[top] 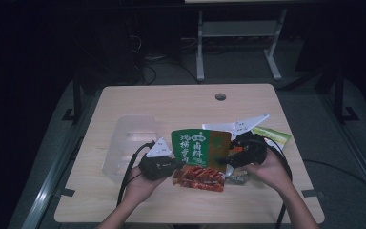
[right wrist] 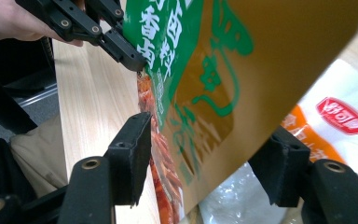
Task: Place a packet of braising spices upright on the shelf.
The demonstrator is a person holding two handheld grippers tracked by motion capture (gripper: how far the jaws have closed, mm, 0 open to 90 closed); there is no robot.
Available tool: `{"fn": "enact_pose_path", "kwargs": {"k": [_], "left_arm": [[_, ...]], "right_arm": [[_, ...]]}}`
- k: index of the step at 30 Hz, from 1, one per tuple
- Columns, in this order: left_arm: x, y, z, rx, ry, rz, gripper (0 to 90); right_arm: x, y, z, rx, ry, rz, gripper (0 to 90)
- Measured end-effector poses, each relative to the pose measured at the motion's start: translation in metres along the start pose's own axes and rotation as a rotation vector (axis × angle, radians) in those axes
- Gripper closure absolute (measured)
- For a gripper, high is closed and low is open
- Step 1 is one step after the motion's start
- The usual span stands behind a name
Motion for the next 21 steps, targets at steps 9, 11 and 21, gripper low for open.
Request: {"fn": "enact_pose_path", "kwargs": {"k": [9, 11, 21], "left_arm": [[-0.001, 0.001, -0.001, -0.004, 0.001, -0.008, 83.4], [-0.001, 0.001, -0.001, -0.006, -0.002, -0.015, 83.2], [-0.005, 0.001, -0.004, -0.003, -0.016, -0.017, 77.0]], "right_arm": [[-0.007, -0.003, 0.024, 0.039, -0.022, 0.010, 60.0], [-0.006, -0.004, 0.026, 0.053, -0.014, 0.004, 66.7], [-0.007, -0.008, 0.026, 0.092, -0.001, -0.018, 84.0]]}}
Point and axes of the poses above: each handheld gripper's, and its own axes: z roughly forward along the jaws, x roughly out of its top, y roughly to its right, the point moved 7 cm from there along z, roughly forward along the jaws, and after that the axes turned 7 degrees about -y, right-handed, at the moved point
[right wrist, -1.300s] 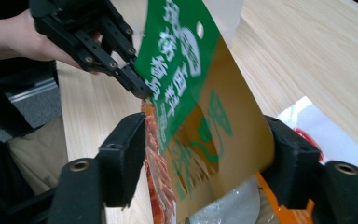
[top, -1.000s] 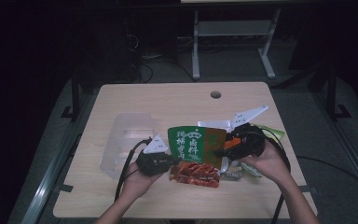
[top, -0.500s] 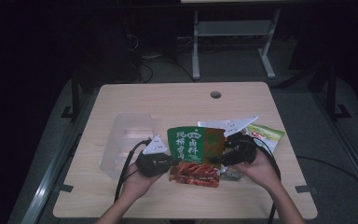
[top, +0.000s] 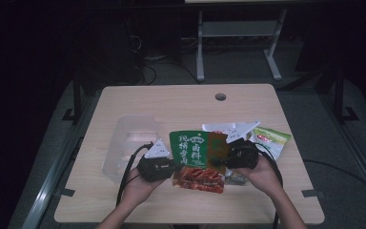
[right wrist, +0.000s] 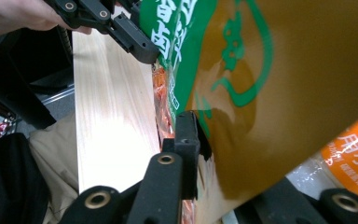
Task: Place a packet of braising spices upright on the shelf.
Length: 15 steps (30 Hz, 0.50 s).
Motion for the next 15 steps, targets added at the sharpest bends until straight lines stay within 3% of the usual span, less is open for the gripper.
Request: {"fn": "enact_pose_path", "kwargs": {"k": [7, 13, 15], "left_arm": [[-0.003, 0.002, -0.005, 0.011, 0.015, -0.011, 66.0], [-0.005, 0.006, -0.013, -0.009, 0.023, -0.022, 58.2], [-0.005, 0.007, -0.013, -0.003, 0.027, -0.025, 51.2]], "right_arm": [[-0.002, -0.001, 0.000, 0.003, -0.001, -0.010, 88.6], [-0.002, -0.003, -0.002, 0.013, 0.014, -0.013, 89.0], [-0.003, -0.003, -0.002, 0.014, 0.020, -0.015, 89.1]]}}
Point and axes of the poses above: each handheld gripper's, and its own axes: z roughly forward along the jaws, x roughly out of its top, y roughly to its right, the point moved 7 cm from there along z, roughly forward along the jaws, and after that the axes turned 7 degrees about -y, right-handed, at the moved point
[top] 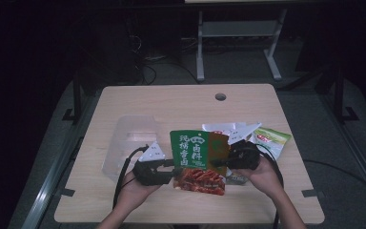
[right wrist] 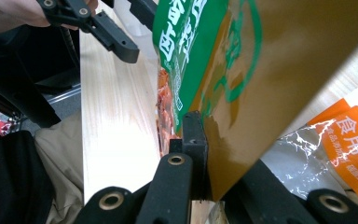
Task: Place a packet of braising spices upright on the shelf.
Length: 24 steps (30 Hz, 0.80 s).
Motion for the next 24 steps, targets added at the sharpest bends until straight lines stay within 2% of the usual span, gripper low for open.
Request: {"fn": "enact_pose_path", "kwargs": {"k": [6, 9, 14, 20, 24], "left_arm": [[-0.004, 0.006, -0.005, 0.011, 0.016, 0.000, 44.8], [-0.009, 0.011, -0.008, -0.003, 0.037, -0.015, 43.1], [-0.017, 0.016, -0.009, -0.005, 0.034, 0.006, 41.8], [-0.023, 0.015, -0.010, -0.010, 0.050, 0.003, 41.0], [-0.026, 0.013, -0.009, 0.000, 0.034, 0.012, 39.9]], "right_arm": [[0.001, -0.003, -0.007, -0.008, 0.023, -0.005, 89.4], [0.003, -0.006, -0.011, -0.028, 0.029, -0.020, 89.4], [0.009, -0.008, -0.015, -0.051, 0.032, -0.029, 89.5], [0.017, -0.007, -0.016, -0.067, 0.039, -0.028, 89.5], [0.024, -0.007, -0.018, -0.073, 0.044, -0.030, 89.6]]}}
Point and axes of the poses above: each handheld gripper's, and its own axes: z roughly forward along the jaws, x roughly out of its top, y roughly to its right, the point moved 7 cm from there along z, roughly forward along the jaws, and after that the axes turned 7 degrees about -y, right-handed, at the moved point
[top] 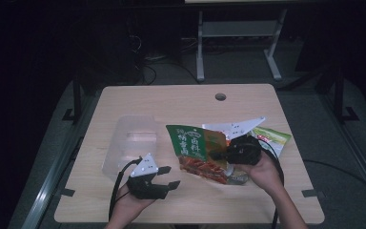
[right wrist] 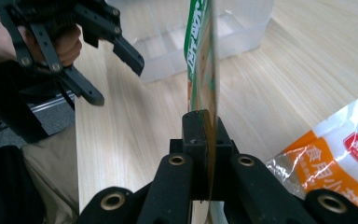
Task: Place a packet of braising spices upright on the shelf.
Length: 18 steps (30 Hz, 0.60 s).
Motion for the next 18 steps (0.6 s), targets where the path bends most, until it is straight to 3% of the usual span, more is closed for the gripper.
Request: {"fn": "enact_pose_path", "kwargs": {"k": [9, 10, 18], "left_arm": [[0.001, 0.007, 0.002, -0.038, 0.002, 0.023, 38.2], [0.000, 0.006, 0.003, -0.040, -0.005, 0.042, 39.2], [0.001, 0.010, 0.005, -0.055, 0.005, 0.039, 38.7]], "right_arm": [[0.018, 0.004, -0.006, -0.009, 0.022, 0.000, 89.6], [0.023, 0.006, -0.008, -0.009, 0.023, 0.004, 89.6], [0.044, 0.010, -0.014, -0.020, 0.029, 0.000, 89.6]]}}
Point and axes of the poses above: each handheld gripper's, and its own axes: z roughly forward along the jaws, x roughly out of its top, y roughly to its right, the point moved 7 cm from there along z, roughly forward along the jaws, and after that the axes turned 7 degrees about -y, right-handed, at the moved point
